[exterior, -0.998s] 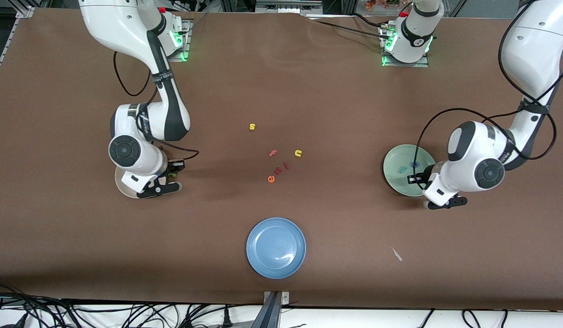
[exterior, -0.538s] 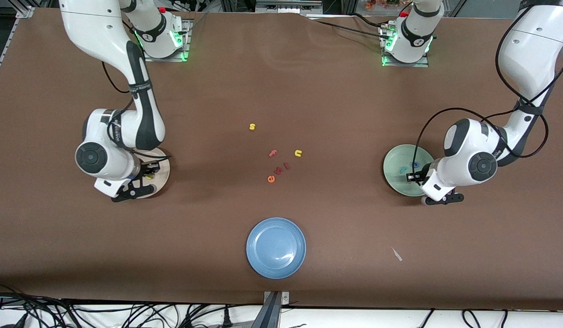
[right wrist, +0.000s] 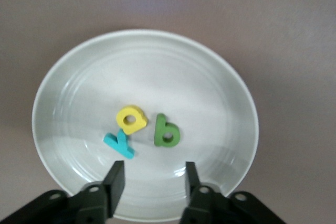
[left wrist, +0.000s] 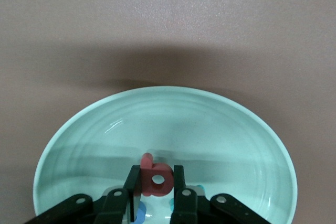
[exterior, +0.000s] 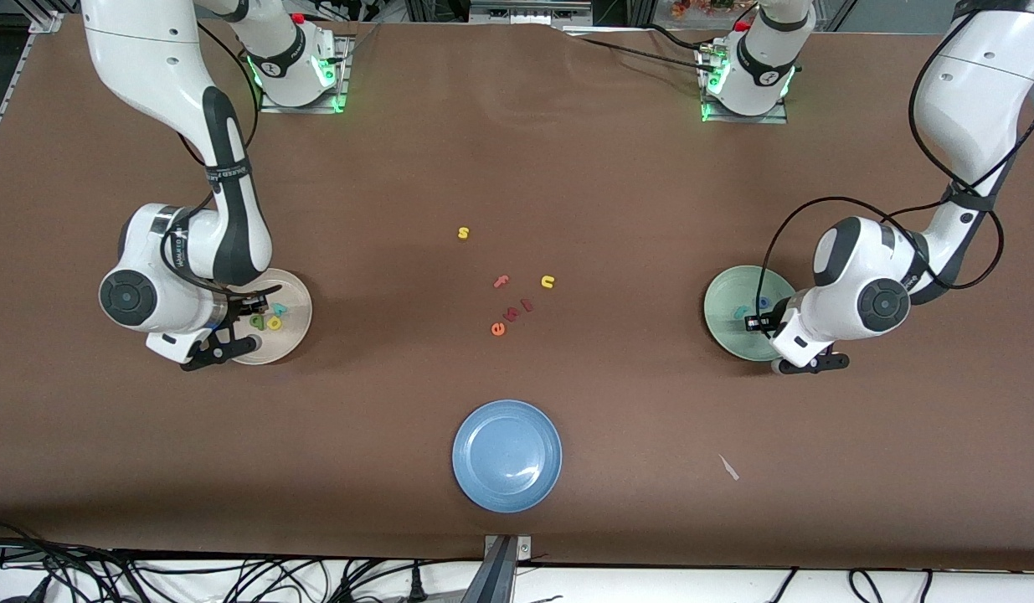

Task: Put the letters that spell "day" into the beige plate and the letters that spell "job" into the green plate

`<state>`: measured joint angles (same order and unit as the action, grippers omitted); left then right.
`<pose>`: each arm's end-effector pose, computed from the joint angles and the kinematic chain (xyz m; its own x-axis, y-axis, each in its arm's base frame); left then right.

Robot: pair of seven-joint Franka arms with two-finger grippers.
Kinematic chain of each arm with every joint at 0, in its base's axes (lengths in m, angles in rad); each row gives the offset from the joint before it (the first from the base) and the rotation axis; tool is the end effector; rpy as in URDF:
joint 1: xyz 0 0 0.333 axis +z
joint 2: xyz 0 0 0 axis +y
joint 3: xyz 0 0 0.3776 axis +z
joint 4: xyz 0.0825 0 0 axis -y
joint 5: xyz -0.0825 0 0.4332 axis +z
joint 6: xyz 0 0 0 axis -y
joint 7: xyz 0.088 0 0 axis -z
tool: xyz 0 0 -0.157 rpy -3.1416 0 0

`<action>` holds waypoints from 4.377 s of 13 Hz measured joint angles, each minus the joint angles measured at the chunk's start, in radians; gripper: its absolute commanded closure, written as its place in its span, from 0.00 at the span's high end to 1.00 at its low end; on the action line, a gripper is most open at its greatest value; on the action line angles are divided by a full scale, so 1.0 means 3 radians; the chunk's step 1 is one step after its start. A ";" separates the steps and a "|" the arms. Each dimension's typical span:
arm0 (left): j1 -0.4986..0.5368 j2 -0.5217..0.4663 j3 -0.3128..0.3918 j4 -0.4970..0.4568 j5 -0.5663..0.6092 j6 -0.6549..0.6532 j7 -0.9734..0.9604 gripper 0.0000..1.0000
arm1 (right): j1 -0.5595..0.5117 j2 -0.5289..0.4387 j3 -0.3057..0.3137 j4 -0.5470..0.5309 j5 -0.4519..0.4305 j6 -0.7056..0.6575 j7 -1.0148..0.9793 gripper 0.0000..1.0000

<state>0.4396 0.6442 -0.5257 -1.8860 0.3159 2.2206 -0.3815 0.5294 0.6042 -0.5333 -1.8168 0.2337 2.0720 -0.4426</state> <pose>0.6621 -0.0309 0.1502 0.9689 0.1259 -0.2131 0.1337 -0.9908 0.0226 0.6715 0.0332 0.1946 0.9079 0.3190 -0.2720 0.3337 -0.9427 0.0080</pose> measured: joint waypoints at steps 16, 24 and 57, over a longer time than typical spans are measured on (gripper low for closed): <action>-0.0002 -0.0402 -0.0132 0.0550 0.0000 -0.0908 0.0333 1.00 | 0.0477 -0.0010 0.0112 0.0578 0.0093 -0.0668 0.0747 1.00; -0.0003 -0.0623 -0.0280 0.1114 -0.0007 -0.1521 0.0967 1.00 | 0.0754 -0.0031 0.0193 0.0762 0.0095 -0.0999 0.2031 1.00; -0.1433 -0.2190 0.1479 0.0811 -0.0912 -0.1997 0.2042 1.00 | -0.1733 -0.1784 0.1844 0.0726 -0.0897 -0.1870 0.0979 1.00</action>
<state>0.0096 -0.0129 -0.0820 -1.6428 0.0423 1.6216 0.2312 0.0096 0.0690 0.0198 -1.5989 -0.0356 1.5110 -0.1489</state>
